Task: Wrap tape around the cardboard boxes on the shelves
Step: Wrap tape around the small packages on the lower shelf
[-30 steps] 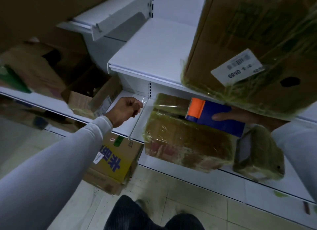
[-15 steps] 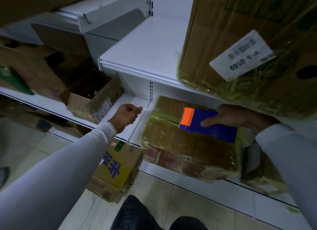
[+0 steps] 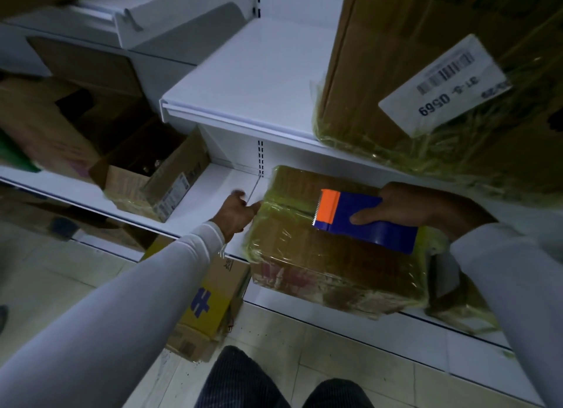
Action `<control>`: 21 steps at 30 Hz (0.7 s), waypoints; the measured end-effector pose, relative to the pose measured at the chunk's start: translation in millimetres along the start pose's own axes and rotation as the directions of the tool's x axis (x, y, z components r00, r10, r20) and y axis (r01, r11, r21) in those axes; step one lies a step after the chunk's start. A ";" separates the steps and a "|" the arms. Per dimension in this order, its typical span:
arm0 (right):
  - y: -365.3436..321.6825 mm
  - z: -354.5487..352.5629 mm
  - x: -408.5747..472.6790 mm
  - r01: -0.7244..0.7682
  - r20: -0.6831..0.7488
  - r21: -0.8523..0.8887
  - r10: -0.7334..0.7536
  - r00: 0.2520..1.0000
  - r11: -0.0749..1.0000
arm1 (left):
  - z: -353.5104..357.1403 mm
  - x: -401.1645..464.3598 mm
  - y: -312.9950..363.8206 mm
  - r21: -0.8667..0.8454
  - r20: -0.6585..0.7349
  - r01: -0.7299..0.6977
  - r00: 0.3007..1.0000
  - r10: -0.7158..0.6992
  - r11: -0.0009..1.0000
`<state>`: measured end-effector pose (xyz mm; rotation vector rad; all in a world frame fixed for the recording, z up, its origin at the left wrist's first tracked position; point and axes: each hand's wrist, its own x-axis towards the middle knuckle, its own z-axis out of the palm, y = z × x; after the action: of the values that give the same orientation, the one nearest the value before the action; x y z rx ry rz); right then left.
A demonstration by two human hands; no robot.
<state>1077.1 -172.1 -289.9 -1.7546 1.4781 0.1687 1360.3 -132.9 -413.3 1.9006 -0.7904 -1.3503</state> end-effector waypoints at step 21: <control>11.4 5.0 -4.4 0.052 -0.030 -0.018 -0.053 0.998 0.998 | 45.9 -30.4 24.0 0.733 0.267 -0.604 0.680 0.683 0.314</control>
<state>1067.9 -165.3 -296.3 -1.8148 1.4546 0.1279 1305.6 -131.2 -388.6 1.8010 -2.0986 -0.3461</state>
